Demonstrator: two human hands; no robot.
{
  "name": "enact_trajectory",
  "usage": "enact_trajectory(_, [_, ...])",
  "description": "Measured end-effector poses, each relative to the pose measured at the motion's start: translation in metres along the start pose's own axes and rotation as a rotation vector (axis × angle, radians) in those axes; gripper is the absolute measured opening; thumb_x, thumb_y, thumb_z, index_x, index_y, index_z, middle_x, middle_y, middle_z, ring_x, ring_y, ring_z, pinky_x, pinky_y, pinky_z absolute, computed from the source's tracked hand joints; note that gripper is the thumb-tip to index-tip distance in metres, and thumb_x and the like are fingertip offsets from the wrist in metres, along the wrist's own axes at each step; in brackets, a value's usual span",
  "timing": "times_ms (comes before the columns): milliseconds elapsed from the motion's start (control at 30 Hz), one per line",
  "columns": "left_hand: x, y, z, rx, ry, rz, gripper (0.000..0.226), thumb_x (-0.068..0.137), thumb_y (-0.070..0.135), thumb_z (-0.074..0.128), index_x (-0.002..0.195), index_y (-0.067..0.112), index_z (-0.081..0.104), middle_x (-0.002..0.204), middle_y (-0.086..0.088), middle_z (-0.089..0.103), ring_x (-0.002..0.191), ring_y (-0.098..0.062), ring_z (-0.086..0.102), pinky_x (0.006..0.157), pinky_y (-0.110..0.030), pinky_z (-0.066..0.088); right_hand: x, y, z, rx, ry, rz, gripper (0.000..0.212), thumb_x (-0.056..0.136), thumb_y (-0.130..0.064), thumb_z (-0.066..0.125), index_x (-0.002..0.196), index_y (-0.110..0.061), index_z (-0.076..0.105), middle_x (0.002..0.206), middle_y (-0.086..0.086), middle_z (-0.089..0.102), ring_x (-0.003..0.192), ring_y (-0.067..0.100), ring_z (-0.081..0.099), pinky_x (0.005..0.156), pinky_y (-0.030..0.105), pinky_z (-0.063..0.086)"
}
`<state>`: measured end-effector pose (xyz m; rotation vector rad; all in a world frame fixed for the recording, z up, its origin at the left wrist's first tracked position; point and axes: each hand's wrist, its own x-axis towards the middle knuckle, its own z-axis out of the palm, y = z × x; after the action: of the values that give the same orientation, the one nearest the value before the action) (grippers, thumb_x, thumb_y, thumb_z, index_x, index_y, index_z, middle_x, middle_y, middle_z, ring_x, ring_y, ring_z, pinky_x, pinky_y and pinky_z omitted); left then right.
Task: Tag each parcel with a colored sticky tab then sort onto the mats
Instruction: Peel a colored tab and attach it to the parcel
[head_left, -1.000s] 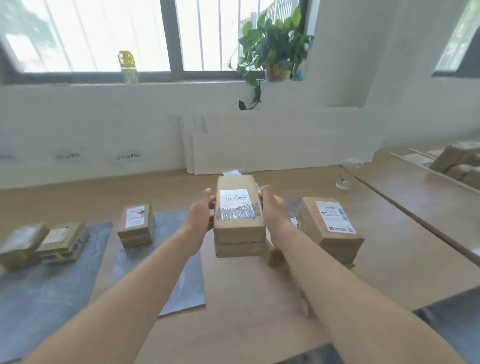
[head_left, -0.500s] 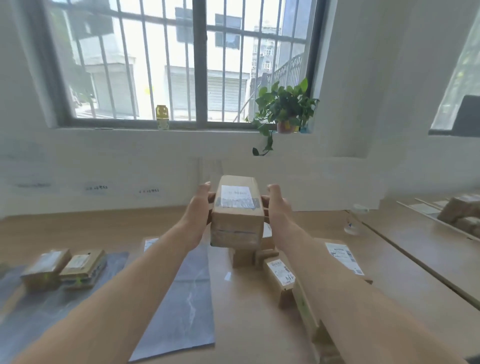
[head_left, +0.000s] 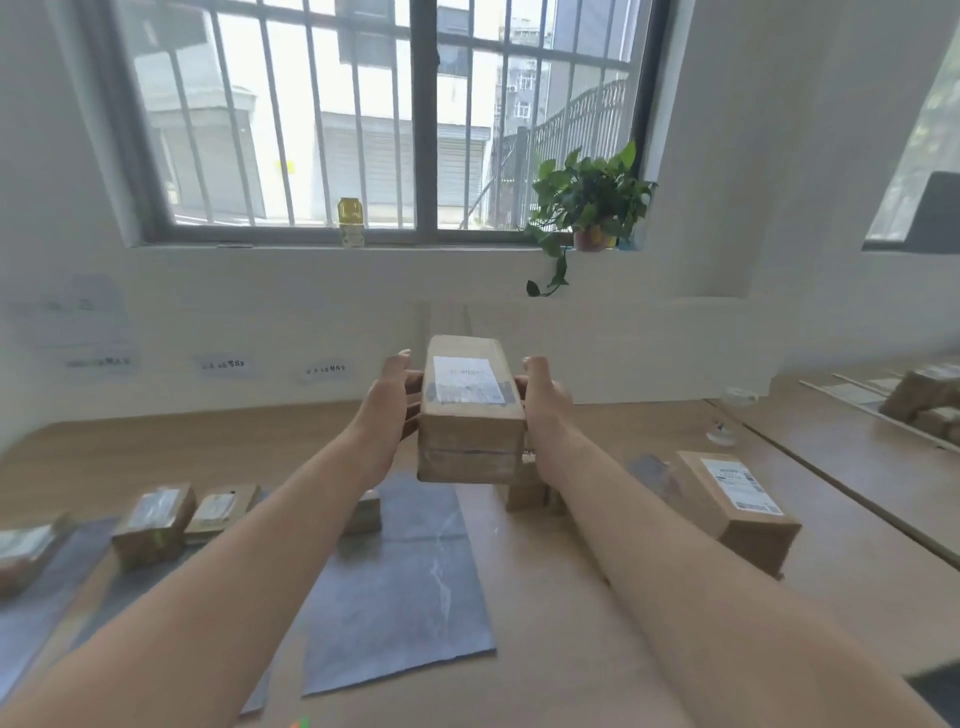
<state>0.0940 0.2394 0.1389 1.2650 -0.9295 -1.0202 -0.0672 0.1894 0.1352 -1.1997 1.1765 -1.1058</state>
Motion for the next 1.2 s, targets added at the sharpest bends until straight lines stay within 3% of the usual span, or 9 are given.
enact_trajectory(200, [-0.020, -0.005, -0.079, 0.040, 0.034, -0.033, 0.063, 0.103, 0.050, 0.026, 0.119, 0.003, 0.065, 0.104, -0.006, 0.070, 0.087, -0.021, 0.062, 0.081, -0.032, 0.046, -0.025, 0.026, 0.070, -0.028, 0.045, 0.076, 0.056, 0.067, -0.067, 0.041, 0.073, -0.017, 0.064, 0.080, 0.015, 0.067, 0.076, 0.029, 0.060, 0.072, 0.045, 0.047])
enact_trajectory(333, [-0.034, -0.010, -0.125, 0.050, 0.094, -0.053, 0.060, 0.103, 0.050, 0.027, 0.110, 0.005, 0.066, 0.097, -0.002, 0.070, 0.084, -0.023, 0.060, 0.080, -0.034, 0.045, -0.057, 0.029, 0.109, -0.047, -0.016, 0.097, 0.074, 0.077, -0.062, 0.040, 0.105, 0.002, 0.067, 0.123, 0.027, 0.061, 0.086, 0.040, 0.065, 0.079, 0.053, 0.051])
enact_trajectory(400, [-0.042, -0.014, -0.142, 0.033, 0.119, -0.079, 0.056, 0.102, 0.052, 0.031, 0.102, 0.008, 0.065, 0.097, -0.005, 0.071, 0.088, -0.026, 0.062, 0.088, -0.039, 0.046, -0.068, 0.029, 0.123, -0.062, -0.049, 0.074, 0.066, 0.095, -0.048, 0.039, 0.127, 0.007, 0.058, 0.129, 0.026, 0.057, 0.118, 0.048, 0.057, 0.100, 0.061, 0.047])
enact_trajectory(433, [-0.046, -0.016, -0.150, 0.026, 0.137, -0.092, 0.055, 0.101, 0.053, 0.033, 0.101, 0.008, 0.064, 0.099, -0.007, 0.071, 0.089, -0.027, 0.063, 0.091, -0.041, 0.047, -0.070, 0.032, 0.127, -0.047, -0.060, 0.069, 0.061, 0.099, -0.043, 0.038, 0.130, 0.007, 0.056, 0.130, 0.026, 0.057, 0.114, 0.049, 0.060, 0.104, 0.059, 0.045])
enact_trajectory(600, [-0.067, -0.019, -0.174, -0.030, 0.267, -0.081, 0.046, 0.103, 0.045, 0.038, 0.097, 0.006, 0.061, 0.088, -0.008, 0.068, 0.073, -0.021, 0.063, 0.072, -0.032, 0.050, -0.079, 0.037, 0.157, -0.024, -0.162, 0.065, 0.058, 0.087, -0.052, 0.044, 0.095, 0.004, 0.059, 0.084, 0.024, 0.056, 0.081, 0.021, 0.046, 0.069, 0.036, 0.036])
enact_trajectory(733, [-0.084, -0.034, -0.190, -0.044, 0.335, -0.106, 0.042, 0.102, 0.045, 0.040, 0.095, 0.008, 0.060, 0.086, -0.005, 0.067, 0.072, -0.019, 0.062, 0.070, -0.033, 0.048, -0.084, 0.057, 0.173, -0.015, -0.291, 0.086, 0.031, 0.093, -0.046, 0.044, 0.090, -0.017, 0.056, 0.084, 0.004, 0.054, 0.076, 0.018, 0.047, 0.060, 0.034, 0.034])
enact_trajectory(900, [-0.104, -0.047, -0.210, -0.055, 0.397, -0.146, 0.041, 0.101, 0.047, 0.041, 0.097, 0.009, 0.057, 0.088, -0.007, 0.065, 0.075, -0.021, 0.061, 0.074, -0.035, 0.048, -0.081, 0.088, 0.199, -0.019, -0.336, 0.113, 0.055, 0.070, -0.062, 0.046, 0.085, -0.011, 0.060, 0.083, 0.005, 0.058, 0.074, 0.022, 0.050, 0.069, 0.038, 0.037])
enact_trajectory(1000, [-0.116, -0.052, -0.230, -0.048, 0.434, -0.139, 0.045, 0.099, 0.050, 0.043, 0.104, 0.008, 0.060, 0.094, -0.011, 0.069, 0.084, -0.025, 0.063, 0.084, -0.040, 0.050, -0.092, 0.094, 0.218, -0.015, -0.387, 0.130, 0.038, 0.074, -0.057, 0.046, 0.085, -0.021, 0.055, 0.082, 0.006, 0.052, 0.074, 0.022, 0.043, 0.070, 0.039, 0.031])
enact_trajectory(1200, [-0.126, -0.053, -0.278, -0.078, 0.500, -0.128, 0.043, 0.103, 0.043, 0.038, 0.086, 0.011, 0.061, 0.062, 0.002, 0.069, 0.070, -0.019, 0.061, 0.071, -0.033, 0.048, -0.105, 0.101, 0.273, -0.044, -0.446, 0.128, 0.045, 0.070, -0.057, 0.045, 0.087, -0.017, 0.057, 0.086, 0.005, 0.055, 0.079, 0.019, 0.047, 0.075, 0.038, 0.036])
